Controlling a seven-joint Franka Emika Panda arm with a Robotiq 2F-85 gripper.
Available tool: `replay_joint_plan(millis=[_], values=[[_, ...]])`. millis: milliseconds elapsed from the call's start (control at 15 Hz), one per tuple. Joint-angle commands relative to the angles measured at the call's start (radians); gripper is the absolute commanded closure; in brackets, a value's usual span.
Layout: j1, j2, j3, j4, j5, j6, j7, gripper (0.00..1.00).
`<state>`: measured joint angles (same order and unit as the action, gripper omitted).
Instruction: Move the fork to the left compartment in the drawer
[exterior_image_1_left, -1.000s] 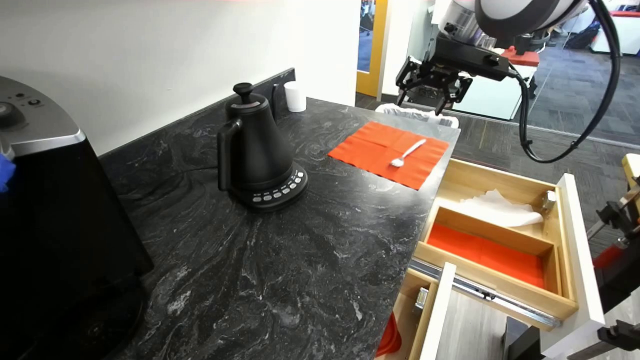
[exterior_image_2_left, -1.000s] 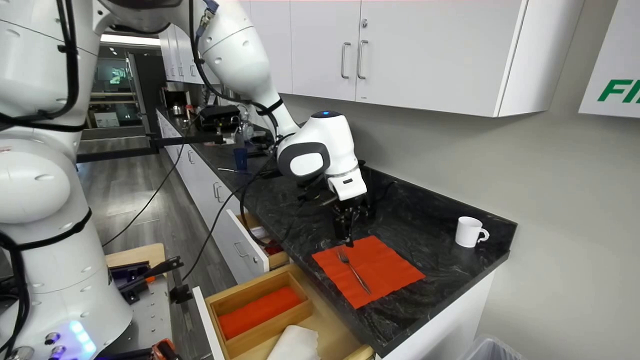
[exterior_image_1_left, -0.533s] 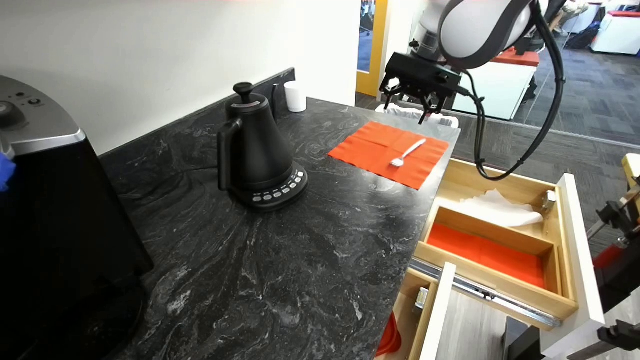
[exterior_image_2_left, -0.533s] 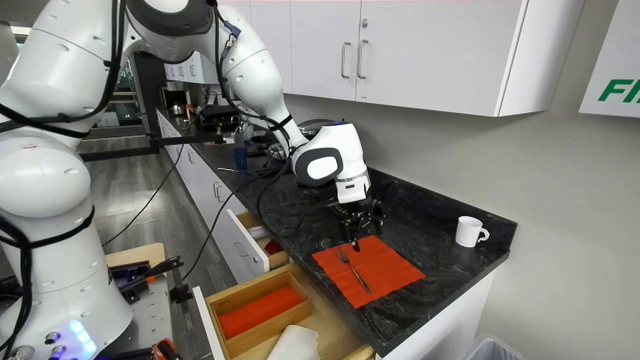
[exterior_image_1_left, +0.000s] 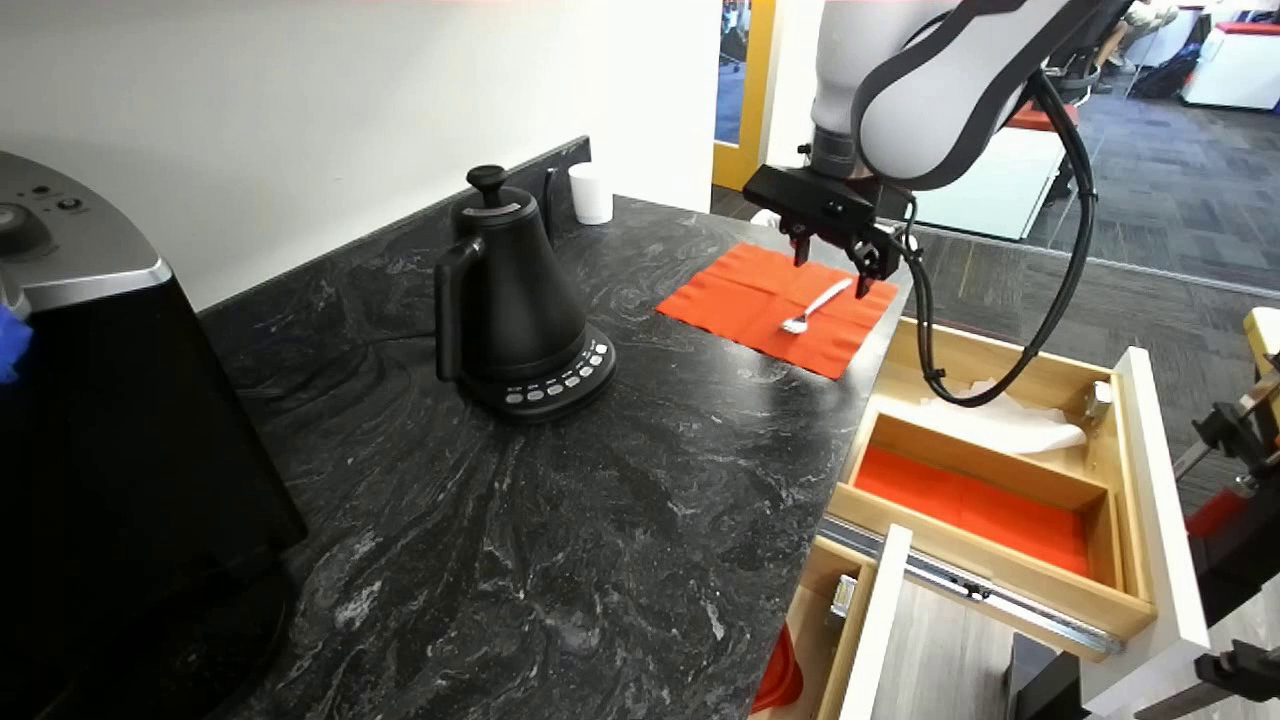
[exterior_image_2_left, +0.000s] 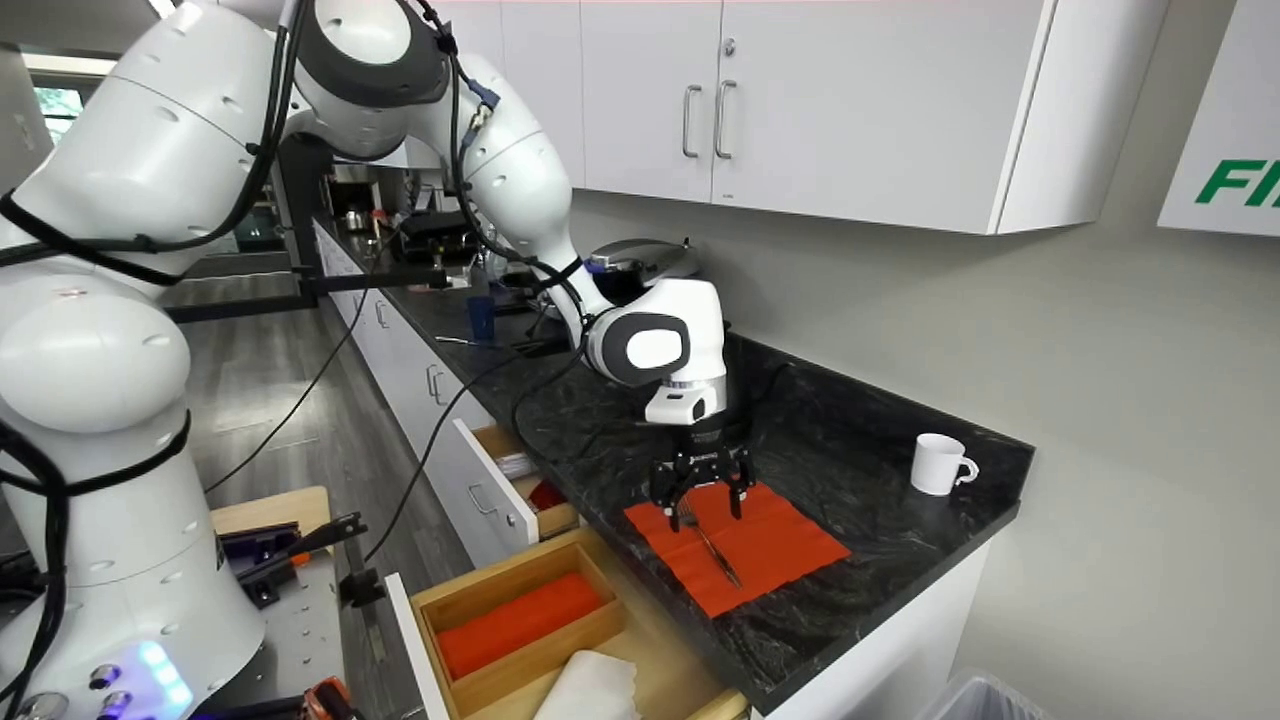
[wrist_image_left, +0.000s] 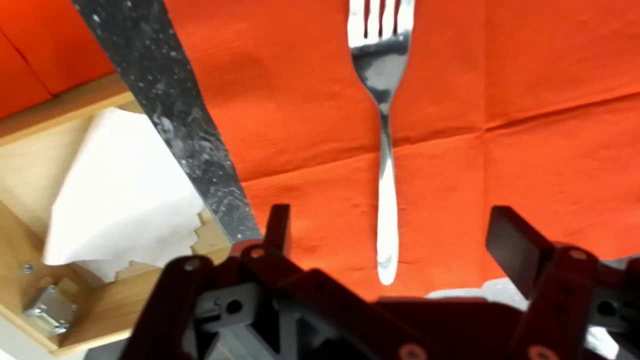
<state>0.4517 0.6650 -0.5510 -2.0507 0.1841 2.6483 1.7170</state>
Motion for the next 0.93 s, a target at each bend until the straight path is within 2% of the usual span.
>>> replay_joint_plan(millis=[0, 200, 467, 867], values=[[-0.070, -0.072, 0.079, -0.027, -0.053, -0.084, 0.137, 0.00], [-0.123, -0.098, 0.152, -0.060, -0.081, -0.020, 0.108, 0.00], [-0.160, -0.112, 0.195, -0.091, -0.153, 0.063, 0.073, 0.00], [-0.198, -0.089, 0.189, -0.089, -0.200, 0.108, 0.082, 0.00]])
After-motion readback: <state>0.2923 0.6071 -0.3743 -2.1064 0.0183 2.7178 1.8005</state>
